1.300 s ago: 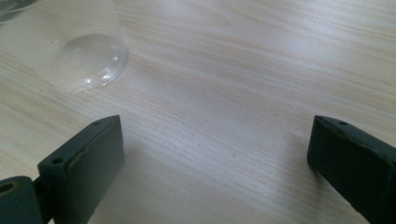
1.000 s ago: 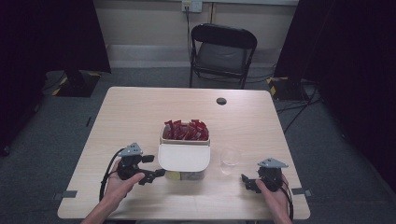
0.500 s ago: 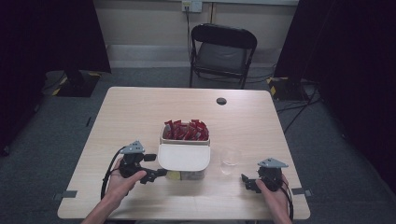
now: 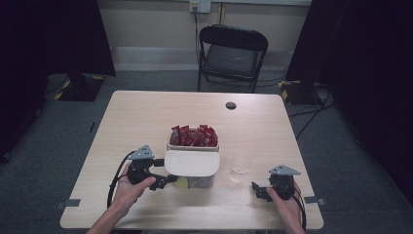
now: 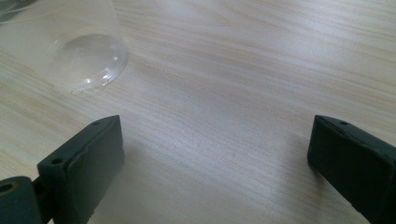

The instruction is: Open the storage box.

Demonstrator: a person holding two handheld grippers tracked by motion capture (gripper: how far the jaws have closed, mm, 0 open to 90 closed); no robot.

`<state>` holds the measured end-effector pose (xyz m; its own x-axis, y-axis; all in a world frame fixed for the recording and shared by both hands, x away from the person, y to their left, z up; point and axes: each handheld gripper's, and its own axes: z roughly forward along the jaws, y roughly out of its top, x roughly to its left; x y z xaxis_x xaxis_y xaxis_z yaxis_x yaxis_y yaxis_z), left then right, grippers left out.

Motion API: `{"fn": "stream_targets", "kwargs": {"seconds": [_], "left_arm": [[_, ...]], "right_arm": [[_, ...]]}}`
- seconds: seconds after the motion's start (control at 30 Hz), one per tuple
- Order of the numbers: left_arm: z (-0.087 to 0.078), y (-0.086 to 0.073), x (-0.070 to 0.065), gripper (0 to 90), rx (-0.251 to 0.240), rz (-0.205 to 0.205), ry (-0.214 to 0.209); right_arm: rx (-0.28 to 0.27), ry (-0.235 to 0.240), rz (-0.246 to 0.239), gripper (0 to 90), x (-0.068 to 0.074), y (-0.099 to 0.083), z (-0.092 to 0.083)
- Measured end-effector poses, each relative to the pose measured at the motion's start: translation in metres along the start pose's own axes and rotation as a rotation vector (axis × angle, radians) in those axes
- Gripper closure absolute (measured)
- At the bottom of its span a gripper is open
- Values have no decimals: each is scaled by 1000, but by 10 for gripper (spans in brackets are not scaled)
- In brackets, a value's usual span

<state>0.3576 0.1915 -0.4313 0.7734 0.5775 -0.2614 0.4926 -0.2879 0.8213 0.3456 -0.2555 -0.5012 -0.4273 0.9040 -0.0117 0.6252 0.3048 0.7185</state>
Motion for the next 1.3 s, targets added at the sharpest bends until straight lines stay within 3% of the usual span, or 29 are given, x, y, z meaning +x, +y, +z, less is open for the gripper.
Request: {"fn": "stream_targets", "kwargs": {"seconds": [0.8, 1.3], "left_arm": [[-6, 18, 4, 172, -28, 11, -1], [-11, 27, 11, 176, -48, -3, 1]], "right_arm": [[3, 6, -2, 28, 0, 0, 0], [3, 6, -2, 28, -1, 0, 0]]}}
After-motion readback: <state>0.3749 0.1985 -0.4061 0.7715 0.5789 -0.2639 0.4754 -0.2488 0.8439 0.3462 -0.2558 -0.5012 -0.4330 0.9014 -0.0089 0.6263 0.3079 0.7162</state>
